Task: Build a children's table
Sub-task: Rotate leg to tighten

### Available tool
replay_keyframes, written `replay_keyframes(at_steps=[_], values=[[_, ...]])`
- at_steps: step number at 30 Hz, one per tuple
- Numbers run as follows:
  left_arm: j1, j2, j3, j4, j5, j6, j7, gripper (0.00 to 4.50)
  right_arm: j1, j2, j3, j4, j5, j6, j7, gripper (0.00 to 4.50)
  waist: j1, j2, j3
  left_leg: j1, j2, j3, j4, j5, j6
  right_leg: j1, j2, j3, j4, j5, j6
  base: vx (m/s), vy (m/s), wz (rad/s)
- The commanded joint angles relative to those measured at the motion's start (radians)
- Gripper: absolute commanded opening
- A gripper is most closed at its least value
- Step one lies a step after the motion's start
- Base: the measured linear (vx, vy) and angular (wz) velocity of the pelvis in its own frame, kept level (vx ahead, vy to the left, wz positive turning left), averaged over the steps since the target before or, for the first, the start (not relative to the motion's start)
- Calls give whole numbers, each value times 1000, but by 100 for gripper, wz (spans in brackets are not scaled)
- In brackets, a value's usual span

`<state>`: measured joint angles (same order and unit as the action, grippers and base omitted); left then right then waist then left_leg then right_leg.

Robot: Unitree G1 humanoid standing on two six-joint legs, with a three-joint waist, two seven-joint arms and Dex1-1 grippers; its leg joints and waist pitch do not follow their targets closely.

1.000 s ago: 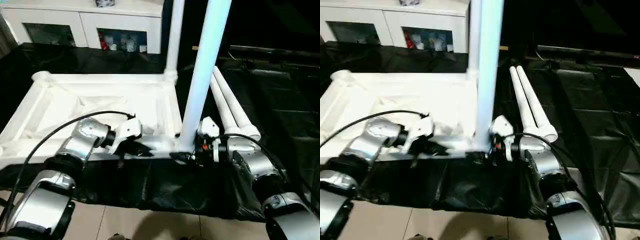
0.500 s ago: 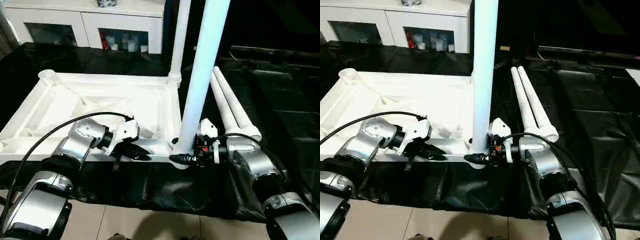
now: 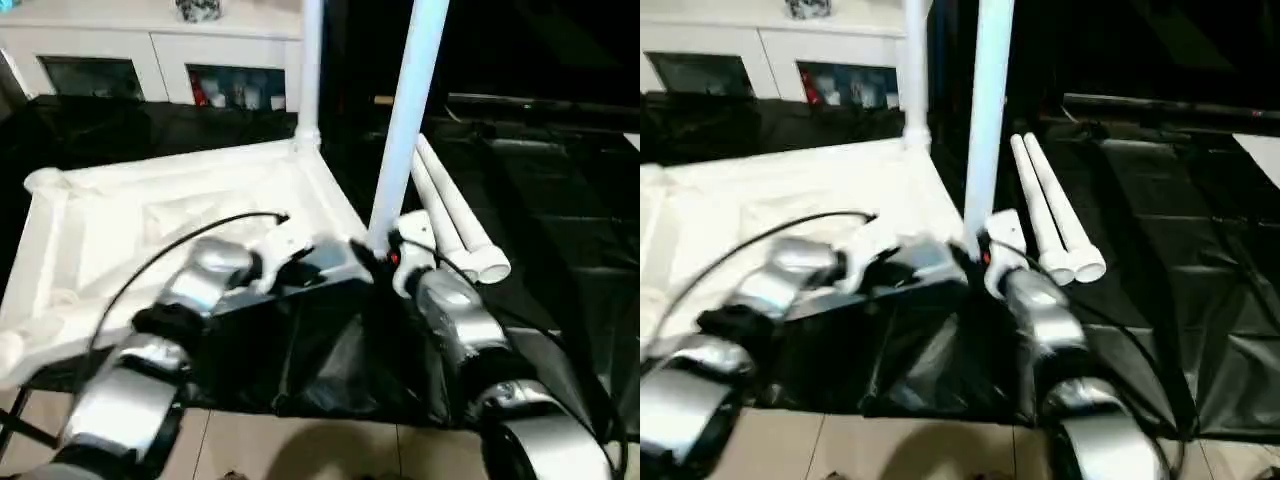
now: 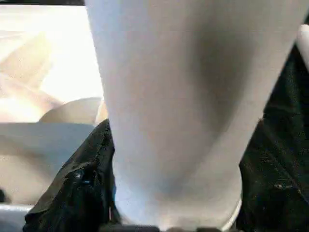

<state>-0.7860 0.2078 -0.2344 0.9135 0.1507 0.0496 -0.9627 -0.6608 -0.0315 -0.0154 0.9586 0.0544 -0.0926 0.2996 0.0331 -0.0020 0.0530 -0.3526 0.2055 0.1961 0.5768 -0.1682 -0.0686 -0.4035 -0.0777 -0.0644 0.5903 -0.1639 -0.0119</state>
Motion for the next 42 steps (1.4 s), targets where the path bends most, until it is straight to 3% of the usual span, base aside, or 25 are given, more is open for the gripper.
replay_keyframes(at_steps=[1,3,4,7,15,18,19,23,26,35,39,41,42], values=[[-11,-77,-44,-5,-3,-21,4,0,-13,82,42,29,-12,6,54,345,-4,6,-59,11,18,-17,-69,-375,9,31,-58,39,-93,-424,-177,0,0,0],[-9,-74,-43,-7,-3,-23,4,0,-15,80,41,29,-10,8,59,348,-3,7,-61,10,19,-17,-69,-369,11,32,-58,39,-90,-398,-185,0,0,0],[-5,-63,-41,-11,-4,-28,-5,0,-15,67,50,24,-18,2,74,378,-4,6,-60,9,20,-17,-71,-364,12,34,-56,39,-87,-373,-194,0,0,0],[12,-30,-39,-22,-12,-65,-58,0,-4,19,54,-8,-1,-8,188,378,-4,6,-61,8,19,-17,-70,-373,20,38,-57,38,-88,-379,-197,0,0,0],[48,73,-72,-44,-13,-141,-253,0,40,-111,111,-82,17,-17,529,378,9,6,-69,-2,26,-7,-62,-253,63,51,-56,38,-64,-193,-259,0,0,0],[51,88,-70,-45,-20,-152,-280,0,51,-133,118,-109,31,3,600,378,14,6,-64,1,28,-7,-64,-275,57,49,-56,37,-68,-233,-255,0,0,0],[54,112,-65,-49,-37,-170,-340,0,73,-172,143,-153,46,22,725,378,16,5,-64,1,27,-8,-64,-280,58,51,-56,37,-70,-250,-250,0,0,0],[56,142,-65,-55,-51,-186,-413,0,96,-217,183,-197,49,33,860,346,21,5,-64,2,30,-8,-65,-284,61,48,-57,39,-68,-250,-253,0,0,0],[62,168,-78,-66,-54,-204,-474,0,98,-247,216,-216,46,42,932,318,26,4,-60,5,31,-9,-68,-307,43,44,-59,39,-74,-322,-233,0,0,0],[67,184,-88,-75,-58,-214,-523,0,104,-248,217,-251,62,86,986,275,28,2,-63,4,30,-9,-67,-274,39,45,-58,40,-69,-283,-239,0,0,0],[57,159,-66,-52,-49,-198,-424,0,106,-212,178,-222,57,79,841,274,28,1,-63,5,31,-9,-67,-277,33,43,-60,40,-70,-300,-233,0,0,0],[40,136,-56,-29,-30,-170,-327,0,97,-179,145,-178,36,70,685,273,25,3,-59,7,29,-10,-68,-299,18,39,-61,40,-75,-358,-215,0,0,0],[32,126,-52,-19,-20,-154,-283,0,93,-164,132,-159,27,67,616,273,18,-2,-56,11,26,-12,-69,-324,4,33,-62,39,-83,-421,-199,0,0,0]])
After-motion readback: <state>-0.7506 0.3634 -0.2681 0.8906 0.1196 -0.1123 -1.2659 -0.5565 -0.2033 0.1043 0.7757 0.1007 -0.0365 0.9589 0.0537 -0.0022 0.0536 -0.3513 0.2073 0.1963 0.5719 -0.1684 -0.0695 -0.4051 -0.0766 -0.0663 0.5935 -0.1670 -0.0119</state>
